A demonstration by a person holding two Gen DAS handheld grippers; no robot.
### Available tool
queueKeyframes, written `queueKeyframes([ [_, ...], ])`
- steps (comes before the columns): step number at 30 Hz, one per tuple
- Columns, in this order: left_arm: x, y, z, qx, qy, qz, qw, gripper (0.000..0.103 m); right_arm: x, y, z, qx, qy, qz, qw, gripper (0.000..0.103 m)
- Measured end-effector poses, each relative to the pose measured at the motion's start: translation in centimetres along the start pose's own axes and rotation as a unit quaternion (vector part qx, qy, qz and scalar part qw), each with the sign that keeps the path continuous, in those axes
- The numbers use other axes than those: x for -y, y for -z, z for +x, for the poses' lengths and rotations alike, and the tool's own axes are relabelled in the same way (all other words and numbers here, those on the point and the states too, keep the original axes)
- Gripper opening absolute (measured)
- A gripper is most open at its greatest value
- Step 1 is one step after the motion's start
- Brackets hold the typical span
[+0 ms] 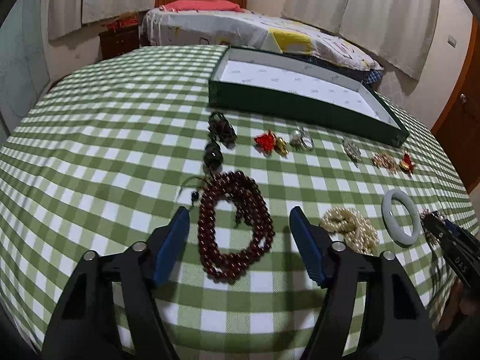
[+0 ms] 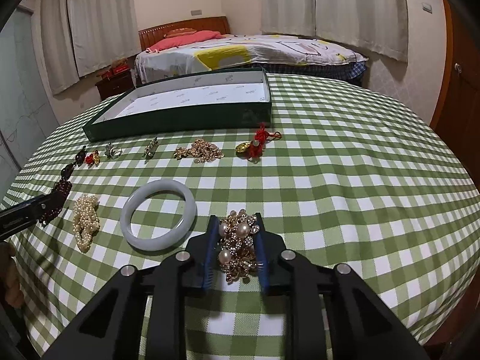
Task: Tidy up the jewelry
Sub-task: 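Grasp the pearl cluster brooch with the right tool while the left tool grasps the dark red bead bracelet, then carry the bead bracelet and pearl brooch into the green box with both tools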
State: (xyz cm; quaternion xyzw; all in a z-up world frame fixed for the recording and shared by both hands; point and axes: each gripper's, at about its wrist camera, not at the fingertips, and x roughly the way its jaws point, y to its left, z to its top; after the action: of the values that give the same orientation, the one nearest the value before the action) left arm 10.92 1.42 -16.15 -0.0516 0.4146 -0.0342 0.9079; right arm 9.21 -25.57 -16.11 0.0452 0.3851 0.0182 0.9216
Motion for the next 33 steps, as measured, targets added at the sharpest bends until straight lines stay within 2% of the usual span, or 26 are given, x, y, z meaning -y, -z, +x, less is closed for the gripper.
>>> queueKeyframes([
  [6,0.4,0.3,0.1,0.008,-0.025,0.026,0.9993,0.056,0.0,0.0,0.0,0.0,0.0,0.0,1.0,0.024],
  [9,0.2,0.3,-0.1,0.011,-0.029,0.024,0.9992,0.045,0.0,0.0,0.0,0.0,0.0,0.0,1.0,0.024],
  [13,-0.3,0.5,-0.4,0.017,-0.009,0.017,0.9997,0.027,-0.1,0.0,0.0,0.0,0.0,-0.001,1.0,0.023],
  [15,-0.1,0.5,-0.4,0.018,-0.008,0.02,0.9996,0.022,-0.1,0.0,-0.1,0.0,-0.002,0.0,1.0,0.023],
  [26,0.0,0.7,-1.0,0.025,0.009,0.013,0.9996,0.018,-0.5,-0.1,-0.7,0.01,-0.007,-0.004,1.0,0.023],
  [33,0.0,0.1,-2.4,0.049,0.005,0.009,0.9987,0.018,-0.7,-0.4,-1.2,0.02,-0.01,-0.003,1.0,0.023],
])
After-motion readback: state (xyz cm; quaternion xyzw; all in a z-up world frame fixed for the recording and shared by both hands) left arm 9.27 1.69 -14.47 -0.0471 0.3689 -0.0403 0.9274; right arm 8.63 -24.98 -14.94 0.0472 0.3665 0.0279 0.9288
